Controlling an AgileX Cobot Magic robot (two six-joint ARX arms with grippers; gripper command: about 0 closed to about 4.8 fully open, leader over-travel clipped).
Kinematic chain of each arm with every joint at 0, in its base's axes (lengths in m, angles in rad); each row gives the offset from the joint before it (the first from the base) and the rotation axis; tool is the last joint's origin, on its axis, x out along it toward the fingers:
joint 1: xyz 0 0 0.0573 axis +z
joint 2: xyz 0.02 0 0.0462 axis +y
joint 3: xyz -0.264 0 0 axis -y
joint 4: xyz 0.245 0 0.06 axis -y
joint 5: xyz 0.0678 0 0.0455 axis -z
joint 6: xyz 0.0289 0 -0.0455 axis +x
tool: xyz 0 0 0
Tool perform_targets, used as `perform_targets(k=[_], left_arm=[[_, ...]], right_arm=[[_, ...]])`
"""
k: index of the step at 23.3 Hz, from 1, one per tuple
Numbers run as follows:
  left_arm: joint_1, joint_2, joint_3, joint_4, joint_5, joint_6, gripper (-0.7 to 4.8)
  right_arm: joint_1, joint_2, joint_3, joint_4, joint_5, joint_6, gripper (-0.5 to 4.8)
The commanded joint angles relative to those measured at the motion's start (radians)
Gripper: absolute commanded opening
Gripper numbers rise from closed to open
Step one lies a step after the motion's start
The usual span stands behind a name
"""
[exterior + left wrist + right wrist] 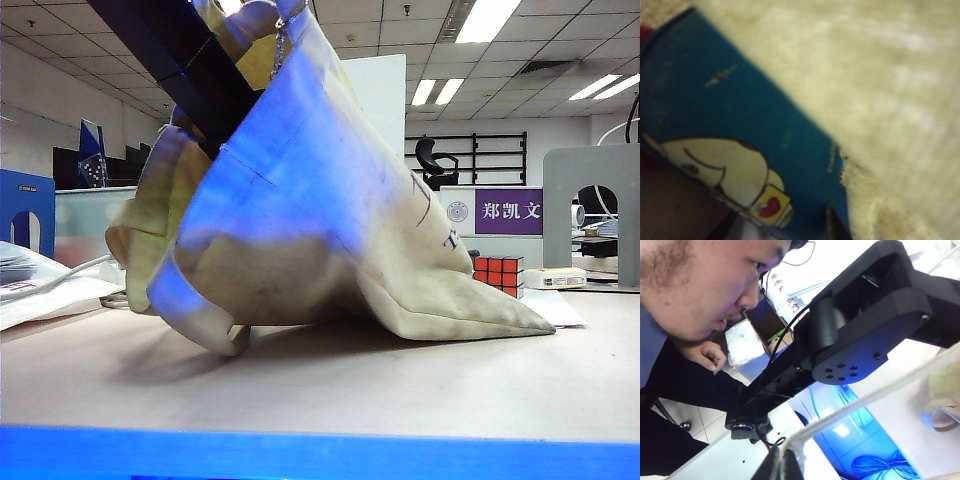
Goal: Take the glasses case out of the canvas bag and put it on the table.
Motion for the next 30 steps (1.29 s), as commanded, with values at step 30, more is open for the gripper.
perform_targets(k=[30], left_arm=[[-0.089,0.054,-0.019,0.104,-0.179,0.099,3.72]], right_arm=[[0.003,-0.002,0.005,0.024,-0.009,-0.002,-0.02]])
